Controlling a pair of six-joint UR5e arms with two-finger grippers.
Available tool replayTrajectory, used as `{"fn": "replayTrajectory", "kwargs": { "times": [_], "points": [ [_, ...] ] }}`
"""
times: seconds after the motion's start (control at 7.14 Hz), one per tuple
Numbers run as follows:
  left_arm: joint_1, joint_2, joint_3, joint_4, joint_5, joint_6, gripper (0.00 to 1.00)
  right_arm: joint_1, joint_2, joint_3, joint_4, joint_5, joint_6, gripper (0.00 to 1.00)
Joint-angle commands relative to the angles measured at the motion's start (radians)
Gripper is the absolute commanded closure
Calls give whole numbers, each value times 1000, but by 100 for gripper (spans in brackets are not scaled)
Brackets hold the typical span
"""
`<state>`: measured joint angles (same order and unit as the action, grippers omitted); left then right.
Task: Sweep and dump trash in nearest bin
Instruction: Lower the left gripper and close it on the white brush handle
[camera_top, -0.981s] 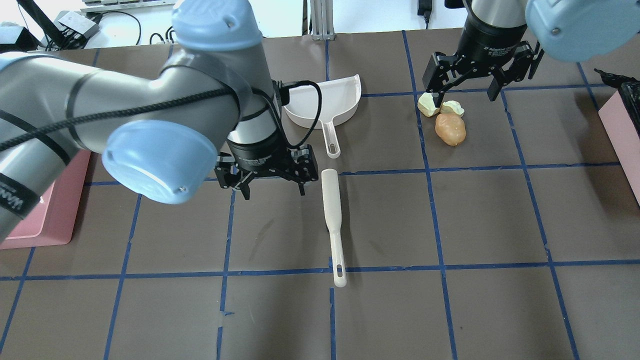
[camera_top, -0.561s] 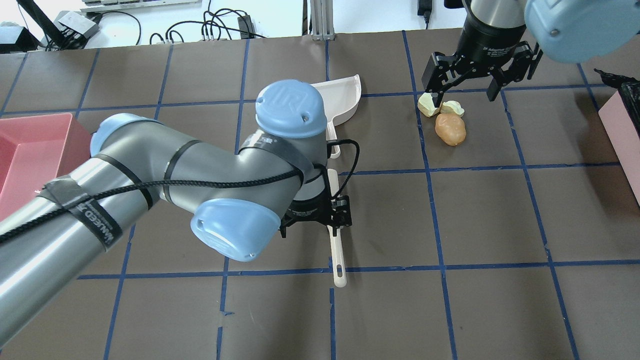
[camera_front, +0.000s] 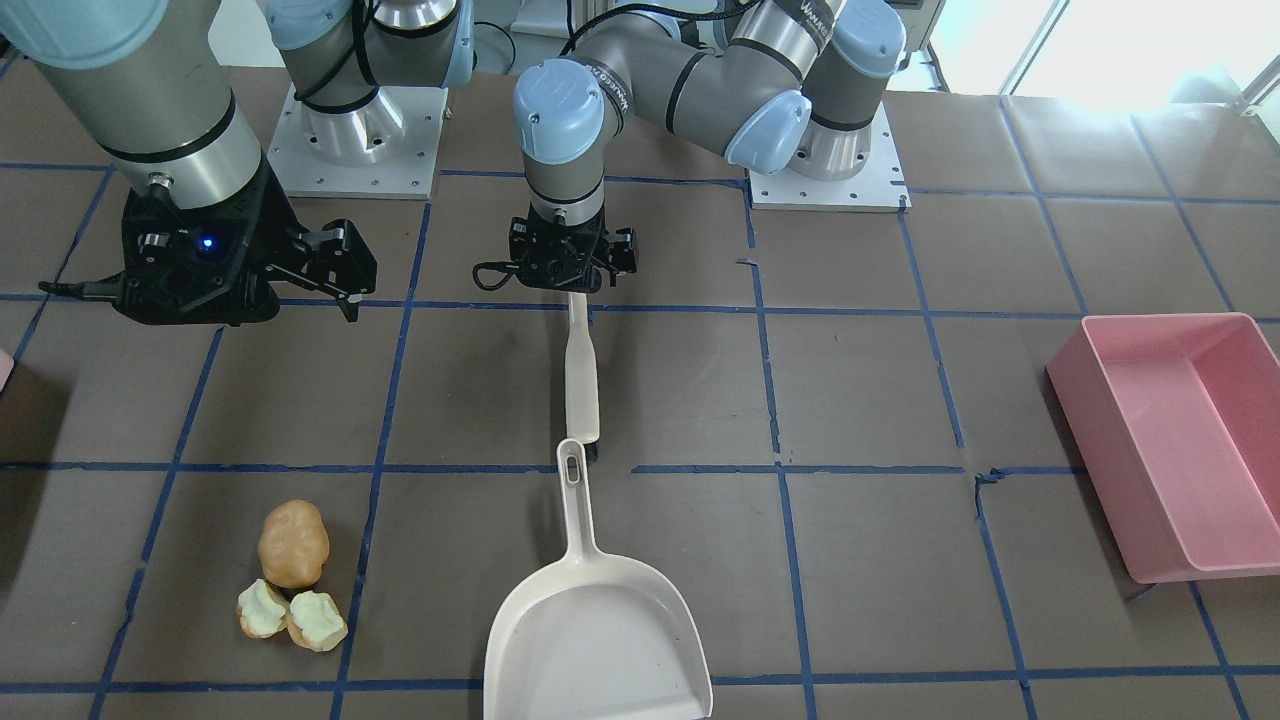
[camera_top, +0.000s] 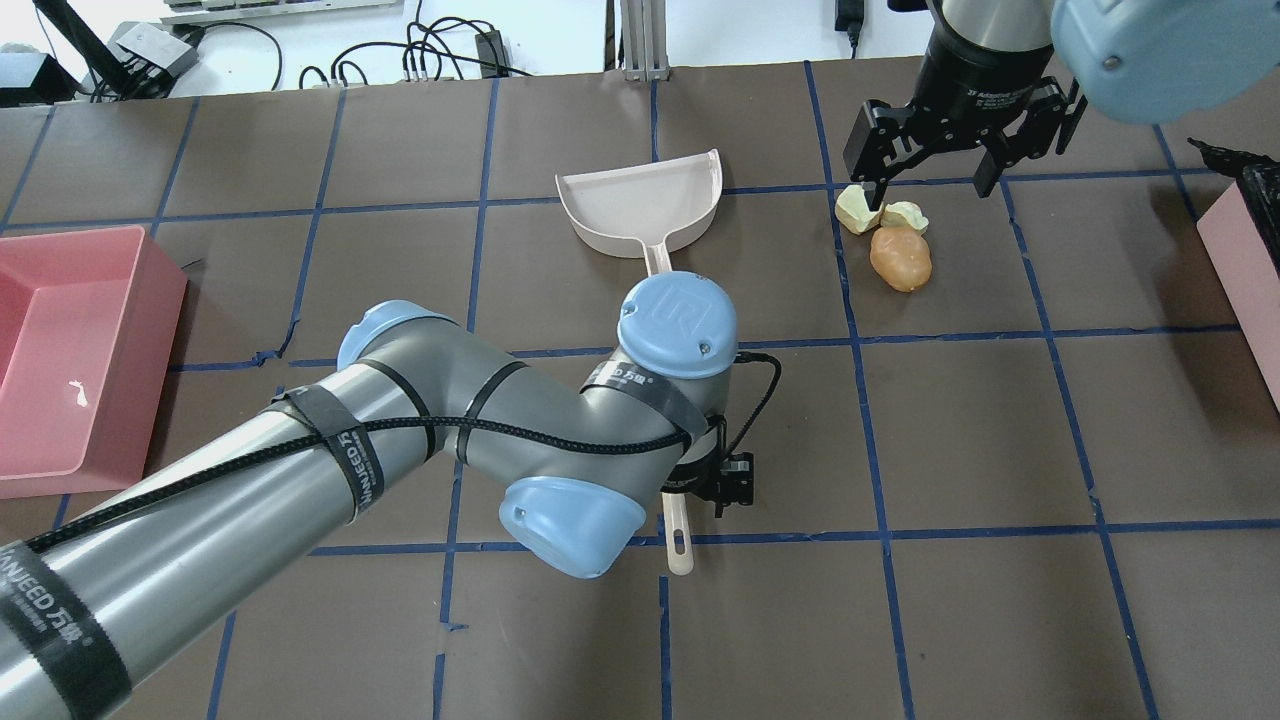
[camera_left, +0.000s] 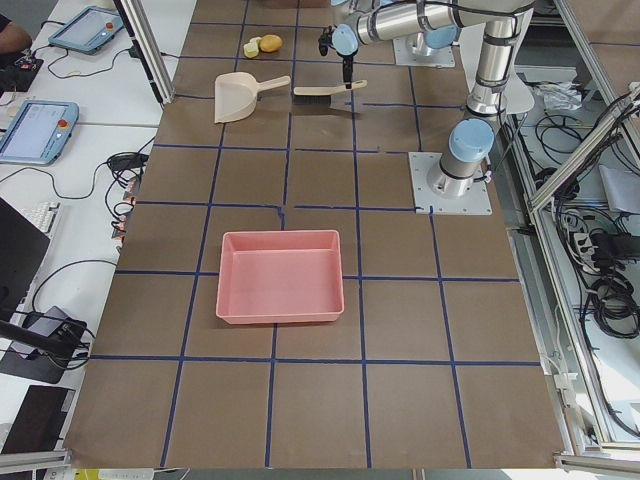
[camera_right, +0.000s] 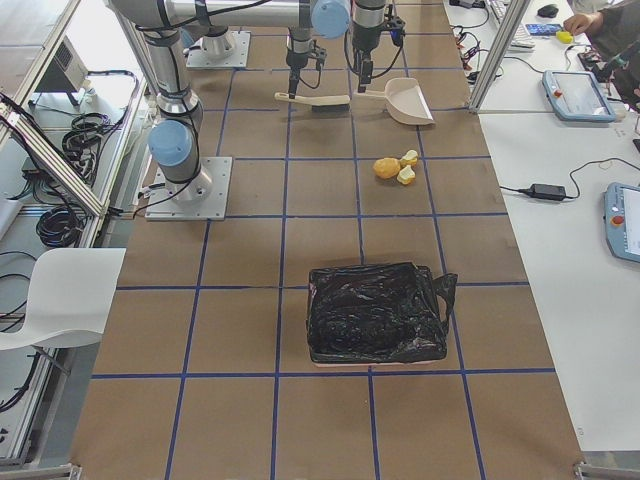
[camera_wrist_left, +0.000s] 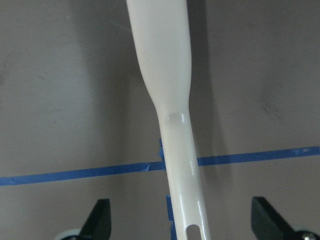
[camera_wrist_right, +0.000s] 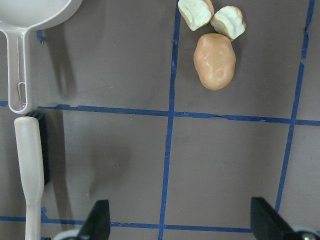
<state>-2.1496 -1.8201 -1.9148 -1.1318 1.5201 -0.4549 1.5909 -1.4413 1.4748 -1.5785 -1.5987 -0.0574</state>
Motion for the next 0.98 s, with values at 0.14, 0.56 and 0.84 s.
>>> {"fn": "replayTrajectory", "kwargs": {
  "times": [0.14, 0.56, 0.84],
  "points": [
    [-10, -15, -21, 4, -3, 7, 12, 0, 1, 4, 3, -1, -4, 0],
    [-12, -16, -30, 7, -1, 7, 23, 0, 1, 4, 2, 2, 1, 0],
    [-12, -16, -32, 7, -1, 6, 29, 0, 2, 10, 0, 3, 4, 0]
  ]
}}
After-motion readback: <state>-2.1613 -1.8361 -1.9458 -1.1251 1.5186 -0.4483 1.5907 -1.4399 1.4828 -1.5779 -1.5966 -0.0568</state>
